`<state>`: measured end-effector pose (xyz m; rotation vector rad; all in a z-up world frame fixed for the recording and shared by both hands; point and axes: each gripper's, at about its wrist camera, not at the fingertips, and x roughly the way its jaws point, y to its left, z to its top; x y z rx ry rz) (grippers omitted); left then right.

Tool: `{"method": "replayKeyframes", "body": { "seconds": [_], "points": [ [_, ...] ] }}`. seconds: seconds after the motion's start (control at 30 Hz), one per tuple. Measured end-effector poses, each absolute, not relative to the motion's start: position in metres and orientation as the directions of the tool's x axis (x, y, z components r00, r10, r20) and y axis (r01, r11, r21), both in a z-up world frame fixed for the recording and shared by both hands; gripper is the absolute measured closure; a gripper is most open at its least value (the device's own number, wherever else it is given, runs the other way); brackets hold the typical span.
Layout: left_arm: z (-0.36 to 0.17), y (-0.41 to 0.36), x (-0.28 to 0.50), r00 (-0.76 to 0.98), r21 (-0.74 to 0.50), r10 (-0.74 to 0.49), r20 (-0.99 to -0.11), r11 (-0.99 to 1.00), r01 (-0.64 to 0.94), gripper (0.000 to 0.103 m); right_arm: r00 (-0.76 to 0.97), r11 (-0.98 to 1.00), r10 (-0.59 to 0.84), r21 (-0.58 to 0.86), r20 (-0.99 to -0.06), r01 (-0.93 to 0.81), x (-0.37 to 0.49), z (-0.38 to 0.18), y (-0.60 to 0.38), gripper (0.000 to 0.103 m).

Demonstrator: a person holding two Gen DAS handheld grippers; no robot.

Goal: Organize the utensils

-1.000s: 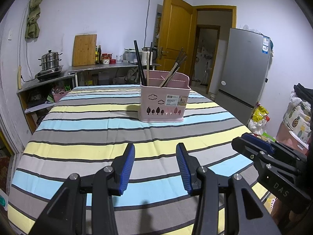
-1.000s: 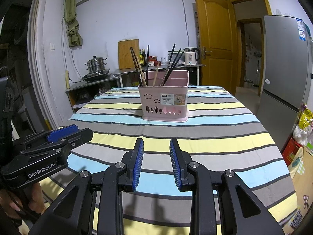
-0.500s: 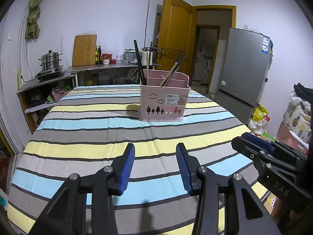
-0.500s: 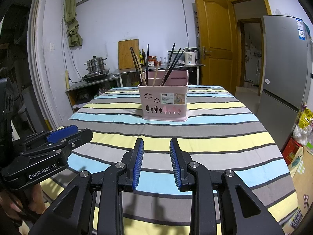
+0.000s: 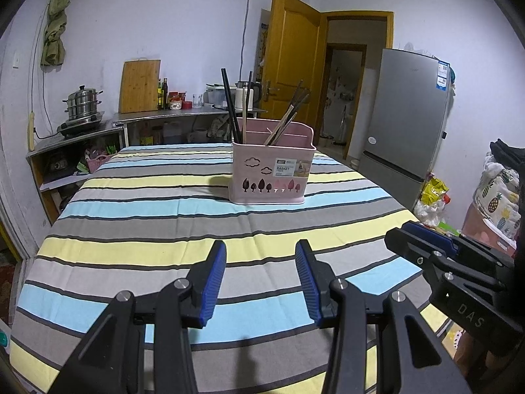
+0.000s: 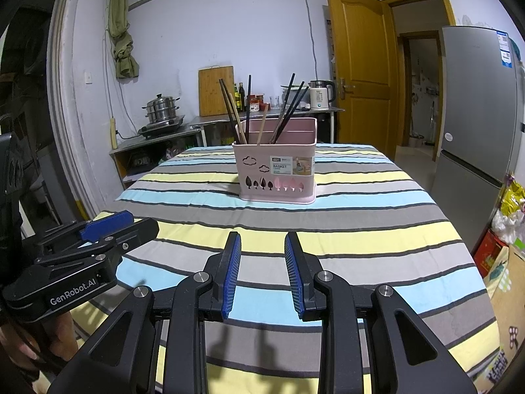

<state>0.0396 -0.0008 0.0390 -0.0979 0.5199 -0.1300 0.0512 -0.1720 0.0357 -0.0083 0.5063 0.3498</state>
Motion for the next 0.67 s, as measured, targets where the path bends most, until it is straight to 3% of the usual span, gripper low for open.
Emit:
{"method": "replayKeyframes", "body": {
  "seconds": [0.67],
  "points": [
    [0.0393, -0.0003, 0.0392, 0.865, -0.128, -0.15, -0.479, 0.987, 0.1, 0.057, 0.816, 0.941, 0.325, 0.078, -0.478, -0.329, 0.0493, 0.0345, -0.172, 0.075]
  ]
}}
